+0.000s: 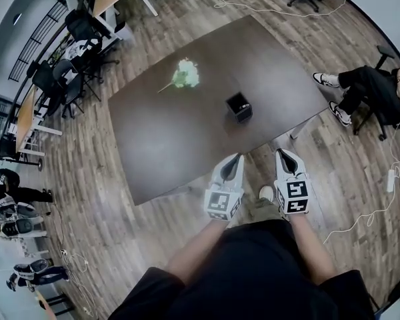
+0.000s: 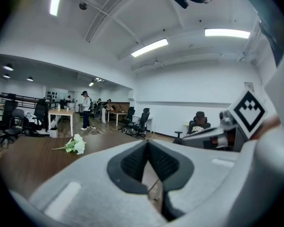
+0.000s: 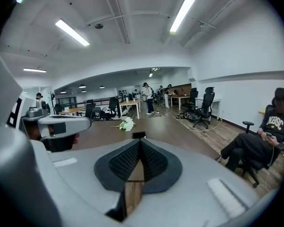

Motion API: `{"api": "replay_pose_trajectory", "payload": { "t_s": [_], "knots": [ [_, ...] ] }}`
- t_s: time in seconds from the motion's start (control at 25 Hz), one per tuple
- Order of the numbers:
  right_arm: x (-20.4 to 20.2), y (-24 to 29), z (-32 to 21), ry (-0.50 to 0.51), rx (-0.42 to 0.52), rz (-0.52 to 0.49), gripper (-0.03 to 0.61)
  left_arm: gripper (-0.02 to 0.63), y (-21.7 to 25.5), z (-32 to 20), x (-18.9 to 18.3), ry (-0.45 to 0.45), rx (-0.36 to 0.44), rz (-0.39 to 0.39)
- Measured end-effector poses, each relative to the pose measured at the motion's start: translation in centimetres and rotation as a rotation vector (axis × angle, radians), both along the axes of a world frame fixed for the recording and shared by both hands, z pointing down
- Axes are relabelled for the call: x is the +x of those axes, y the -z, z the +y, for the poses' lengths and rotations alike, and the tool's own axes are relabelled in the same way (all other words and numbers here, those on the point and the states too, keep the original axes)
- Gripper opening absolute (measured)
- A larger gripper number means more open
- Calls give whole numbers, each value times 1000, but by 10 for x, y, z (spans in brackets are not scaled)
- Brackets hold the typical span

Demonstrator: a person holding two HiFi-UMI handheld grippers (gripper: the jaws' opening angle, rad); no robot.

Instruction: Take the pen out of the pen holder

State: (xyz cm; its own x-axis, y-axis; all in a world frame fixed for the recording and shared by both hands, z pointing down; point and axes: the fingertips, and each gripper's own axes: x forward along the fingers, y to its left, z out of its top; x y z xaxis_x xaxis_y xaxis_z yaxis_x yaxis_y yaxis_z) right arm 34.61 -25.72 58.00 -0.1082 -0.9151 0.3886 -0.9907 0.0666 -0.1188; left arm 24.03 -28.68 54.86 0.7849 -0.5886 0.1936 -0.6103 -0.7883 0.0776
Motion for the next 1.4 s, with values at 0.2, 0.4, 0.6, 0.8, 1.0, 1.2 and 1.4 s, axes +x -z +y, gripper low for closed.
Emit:
{"api": "replay_pose_trajectory", "payload": {
  "t_s": [0.2,0.4,0.6,0.8,1.0,1.2,1.4],
  "knots": [
    [20,-14,-38,85,-29,9,2,3,-6,-35,17,53,-6,-13],
    [30,-31,-75,141,-33,9,2,3,-22,-61,25,107,-19,-18],
    [29,-51,-120,174,-63,34,3,3,-29,-84,23,144,-35,-12],
    [16,-67,-168,221,-102,53,3,3,-32,-107,6,155,-31,-9],
    [-3,-86,-207,247,-154,50,46,3,-32,-136,-18,180,-56,13],
    [-15,-115,-233,268,-229,60,80,3,-33,-163,-28,177,-79,21],
    [-23,-139,-253,288,-287,94,86,3,-38,-179,-25,140,-123,55]
  ]
}}
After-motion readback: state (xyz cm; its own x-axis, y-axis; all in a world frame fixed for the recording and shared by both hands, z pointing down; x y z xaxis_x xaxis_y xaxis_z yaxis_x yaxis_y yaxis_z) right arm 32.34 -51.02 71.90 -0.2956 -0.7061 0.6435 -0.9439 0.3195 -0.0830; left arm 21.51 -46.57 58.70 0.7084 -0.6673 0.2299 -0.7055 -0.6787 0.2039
